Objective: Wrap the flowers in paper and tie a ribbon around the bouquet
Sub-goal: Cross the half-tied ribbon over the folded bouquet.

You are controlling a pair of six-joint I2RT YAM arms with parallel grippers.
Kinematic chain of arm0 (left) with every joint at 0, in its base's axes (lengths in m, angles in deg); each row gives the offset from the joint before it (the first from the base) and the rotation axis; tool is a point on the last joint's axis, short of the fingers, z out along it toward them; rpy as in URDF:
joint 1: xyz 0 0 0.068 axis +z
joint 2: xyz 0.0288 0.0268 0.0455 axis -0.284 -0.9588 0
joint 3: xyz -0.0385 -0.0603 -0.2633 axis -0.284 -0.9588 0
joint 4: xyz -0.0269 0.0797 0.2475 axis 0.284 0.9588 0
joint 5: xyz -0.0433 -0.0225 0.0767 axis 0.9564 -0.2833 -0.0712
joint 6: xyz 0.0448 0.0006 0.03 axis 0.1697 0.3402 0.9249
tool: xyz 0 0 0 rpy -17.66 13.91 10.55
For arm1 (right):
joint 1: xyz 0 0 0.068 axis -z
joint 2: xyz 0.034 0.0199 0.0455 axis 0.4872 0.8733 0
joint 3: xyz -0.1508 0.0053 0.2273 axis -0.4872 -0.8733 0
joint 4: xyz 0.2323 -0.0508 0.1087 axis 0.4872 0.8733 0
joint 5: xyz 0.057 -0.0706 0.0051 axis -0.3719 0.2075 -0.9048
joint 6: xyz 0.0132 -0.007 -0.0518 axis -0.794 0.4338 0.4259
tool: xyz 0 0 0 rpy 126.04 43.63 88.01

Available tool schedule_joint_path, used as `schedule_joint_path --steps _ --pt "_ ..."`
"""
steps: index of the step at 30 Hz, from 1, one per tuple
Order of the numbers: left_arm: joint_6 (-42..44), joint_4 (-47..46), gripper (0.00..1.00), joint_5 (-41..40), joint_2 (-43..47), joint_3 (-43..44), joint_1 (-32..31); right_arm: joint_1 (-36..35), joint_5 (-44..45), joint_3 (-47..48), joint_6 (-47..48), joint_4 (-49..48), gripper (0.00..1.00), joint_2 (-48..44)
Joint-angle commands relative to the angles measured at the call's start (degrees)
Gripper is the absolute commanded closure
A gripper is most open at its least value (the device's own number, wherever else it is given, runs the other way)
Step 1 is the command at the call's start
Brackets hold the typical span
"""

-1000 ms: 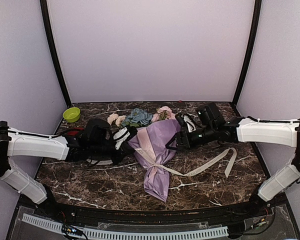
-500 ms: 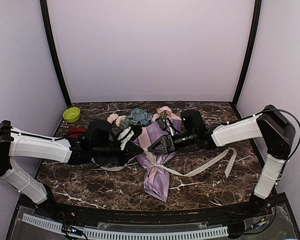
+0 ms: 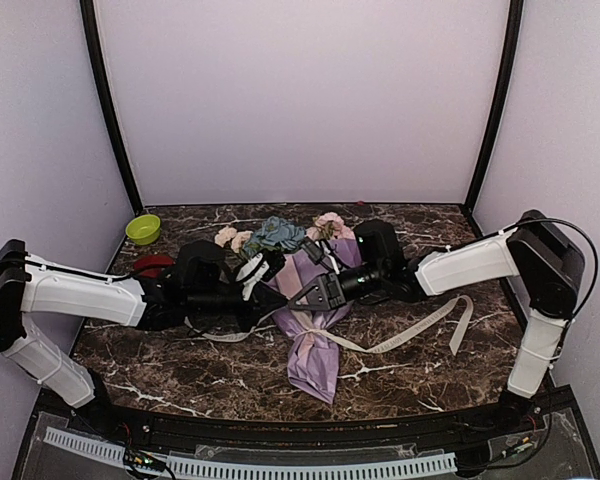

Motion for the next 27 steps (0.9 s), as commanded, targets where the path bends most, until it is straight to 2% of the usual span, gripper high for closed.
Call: schedule_joint_path --steps 1,3,6,9,11,13,16,19,22,27 --pt "-0.2 -0.9 1.00 -0.3 -0.2 -0.7 -0.3 -0.3 -0.7 -0.1 0.5 -2.0 0.84 -1.4" --pt "-0.6 -1.2 1.00 0.2 -0.1 -0.7 -0.3 -0.3 -0.5 0.3 0.6 -1.3 1.00 -1.6" --pt "-1.1 -2.5 0.97 0.9 0.5 -1.7 -0.3 -0.2 0.4 1.8 4.0 4.5 1.00 -2.6" --pt "-2.8 -2.5 0.57 -2.4 1.0 -4.0 -0.3 0.0 1.0 1.9 6.7 6.9 1.00 -4.5" --pt "-4.2 -4.7 0.41 -6.3 1.5 -7.5 -0.4 0.0 0.4 1.6 6.6 6.9 1.00 -5.1" --pt "-4.6 -10.7 0.32 -9.7 1.3 -11.5 -0.4 -0.1 0.2 1.3 6.9 7.3 1.00 -4.9" --pt "-5.3 -12.5 0.32 -12.7 -0.9 -12.5 -0.5 0.0 0.0 0.6 7.2 7.1 1.00 -4.6" --pt "-5.8 -11.6 0.36 -16.8 -4.7 -10.7 -0.6 -0.1 -0.6 0.3 6.6 5.8 1.00 -4.4" --pt "-5.4 -10.4 0.36 -19.1 -7.8 -8.0 -0.7 -0.1 -1.4 -0.5 5.9 4.1 1.00 -4.7" --pt "-1.7 -15.5 0.34 -15.3 -9.6 -7.1 -0.9 -0.1 -1.6 -0.9 6.3 4.7 1.00 -5.2"
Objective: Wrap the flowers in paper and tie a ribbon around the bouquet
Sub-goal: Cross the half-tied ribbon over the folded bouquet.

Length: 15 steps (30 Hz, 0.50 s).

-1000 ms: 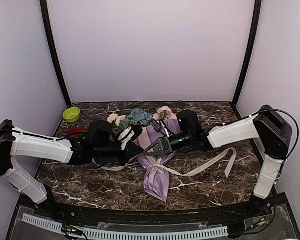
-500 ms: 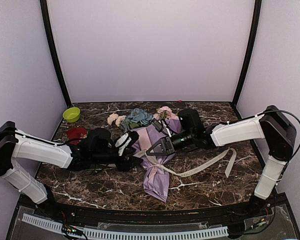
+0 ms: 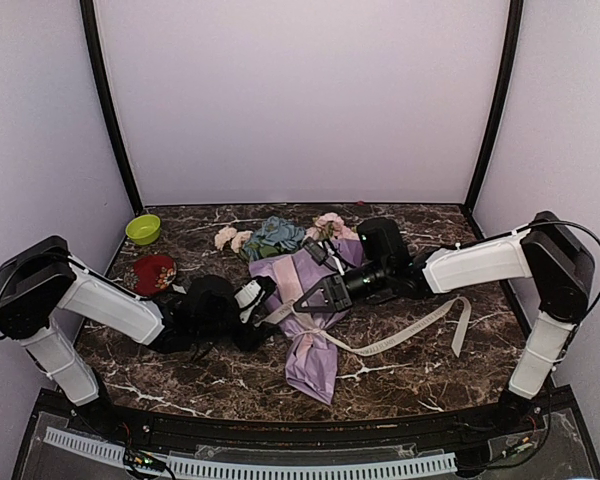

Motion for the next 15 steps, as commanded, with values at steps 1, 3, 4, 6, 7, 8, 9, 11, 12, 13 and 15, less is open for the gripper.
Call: schedule_joint_path --steps 1,3,4,6,7,8,9,11,12,13,15 --pt "3.6 -6.8 0.36 1.5 -0.4 1.4 -0.4 -0.1 -1.5 -0.6 0.4 -2.1 1.00 -1.7" --pt "4.6 -7.7 0.51 1.7 -1.1 1.7 -0.4 -0.1 -1.3 -0.6 0.5 -2.2 1.00 -1.7" --pt "5.0 -7.1 0.61 2.1 -1.4 2.2 -0.4 -0.1 -1.1 -0.6 0.4 -2.2 1.00 -1.8" --pt "5.2 -4.3 0.73 4.4 -1.7 3.4 -0.4 -0.1 -1.1 -0.6 0.3 -2.2 1.00 -1.8" --pt "5.0 -3.1 0.76 5.4 -1.7 3.9 -0.5 -0.1 -1.1 -0.8 0.3 -2.3 1.00 -1.9" --pt "4.7 -2.5 0.82 6.1 -1.6 4.1 -0.5 -0.1 -1.2 -0.9 0.3 -2.4 1.00 -2.0" --pt "4.6 -2.5 0.88 6.8 -1.4 4.1 -0.6 -0.1 -1.2 -1.1 0.4 -2.3 1.00 -2.0" --pt "4.3 -3.1 1.00 7.7 -0.7 3.9 -0.7 -0.1 -1.0 -1.3 0.7 -1.9 1.00 -1.8" --pt "4.1 -3.4 1.00 7.9 -0.2 4.0 -0.8 -0.1 -1.0 -1.1 0.6 -1.8 1.00 -1.6" --pt "3.8 -3.6 1.00 8.3 0.3 4.2 -0.9 -0.1 -1.1 -1.1 0.5 -1.8 1.00 -1.6" --pt "3.5 -4.4 1.00 8.8 1.4 4.5 -1.6 -0.1 -0.6 -1.2 0.8 -1.6 0.96 -1.6"
